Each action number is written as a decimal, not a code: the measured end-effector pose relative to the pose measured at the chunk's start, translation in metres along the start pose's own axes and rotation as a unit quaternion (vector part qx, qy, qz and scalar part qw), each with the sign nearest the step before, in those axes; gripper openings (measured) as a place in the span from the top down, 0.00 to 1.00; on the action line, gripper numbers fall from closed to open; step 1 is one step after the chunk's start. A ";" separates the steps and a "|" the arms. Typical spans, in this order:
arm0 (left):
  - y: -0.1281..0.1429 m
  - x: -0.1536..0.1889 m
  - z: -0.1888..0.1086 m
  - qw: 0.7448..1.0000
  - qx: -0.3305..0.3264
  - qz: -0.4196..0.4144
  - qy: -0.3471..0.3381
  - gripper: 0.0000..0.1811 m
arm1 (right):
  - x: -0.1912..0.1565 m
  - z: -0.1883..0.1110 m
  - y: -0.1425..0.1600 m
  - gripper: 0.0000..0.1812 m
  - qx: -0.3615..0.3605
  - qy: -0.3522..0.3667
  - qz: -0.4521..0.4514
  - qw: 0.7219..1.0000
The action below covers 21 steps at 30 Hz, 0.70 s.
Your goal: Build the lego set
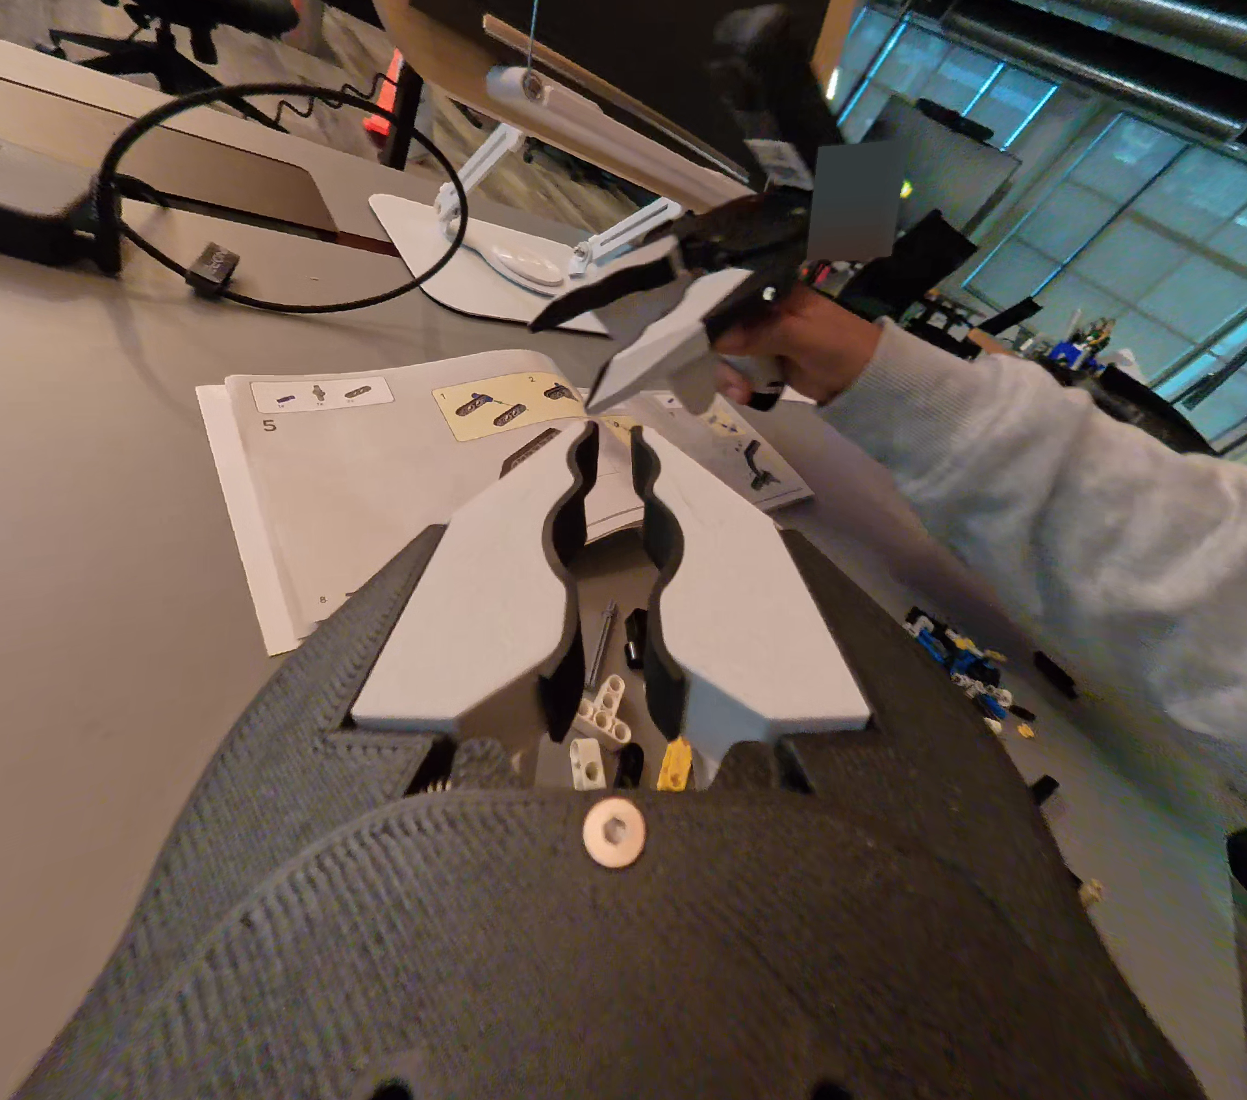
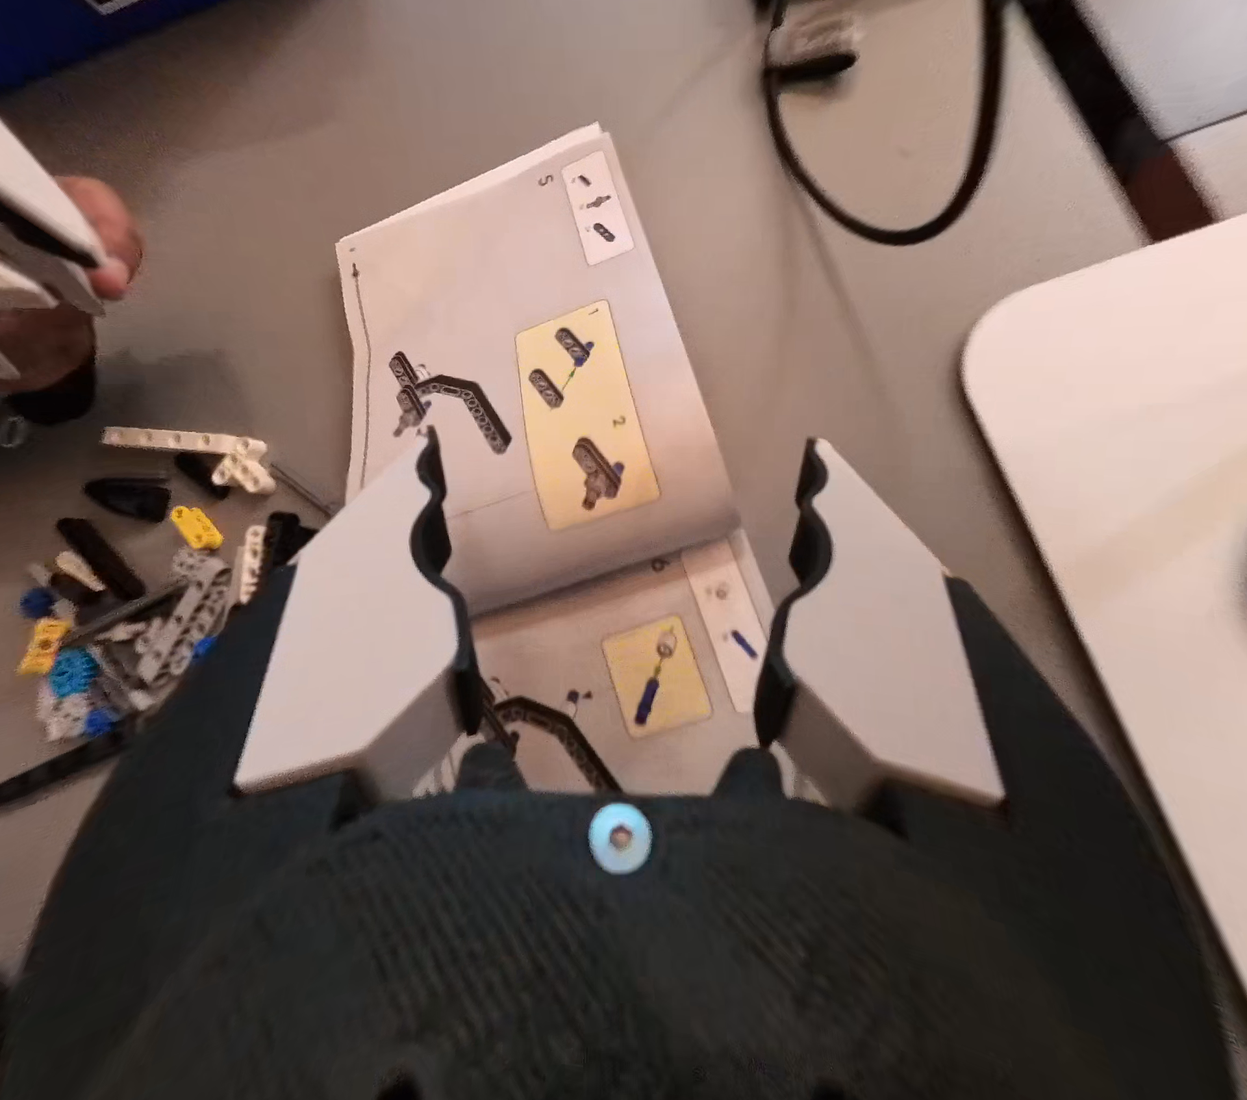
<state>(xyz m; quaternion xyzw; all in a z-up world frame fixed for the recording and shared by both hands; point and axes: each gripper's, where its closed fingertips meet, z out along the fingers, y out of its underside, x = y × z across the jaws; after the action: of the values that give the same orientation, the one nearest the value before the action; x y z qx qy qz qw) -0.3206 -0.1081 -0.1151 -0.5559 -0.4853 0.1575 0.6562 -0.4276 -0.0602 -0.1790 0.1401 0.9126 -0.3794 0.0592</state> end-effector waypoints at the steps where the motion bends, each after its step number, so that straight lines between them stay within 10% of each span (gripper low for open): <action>1: 0.000 0.000 -0.001 1.000 -0.001 -0.004 0.006 0.96 | -0.001 0.008 0.003 0.43 -0.019 -0.024 0.011 0.999; 3: 0.000 0.001 -0.001 1.000 -0.004 -0.016 0.021 0.96 | -0.002 0.019 0.012 0.43 -0.058 -0.055 0.028 0.996; 8: -0.002 0.002 -0.002 0.998 0.000 -0.040 0.041 0.95 | -0.013 0.008 0.006 0.96 -0.049 -0.103 0.030 0.993; 21: -0.026 0.041 -0.011 0.996 0.038 -0.039 0.070 0.81 | -0.053 -0.164 -0.058 1.00 0.120 0.138 -0.144 0.973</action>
<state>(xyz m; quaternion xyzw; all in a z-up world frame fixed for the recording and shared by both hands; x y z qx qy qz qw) -0.3003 -0.0926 -0.0723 -0.5205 -0.4531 0.1104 0.7153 -0.3949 0.0058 -0.0124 0.0645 0.8702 -0.4681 -0.1396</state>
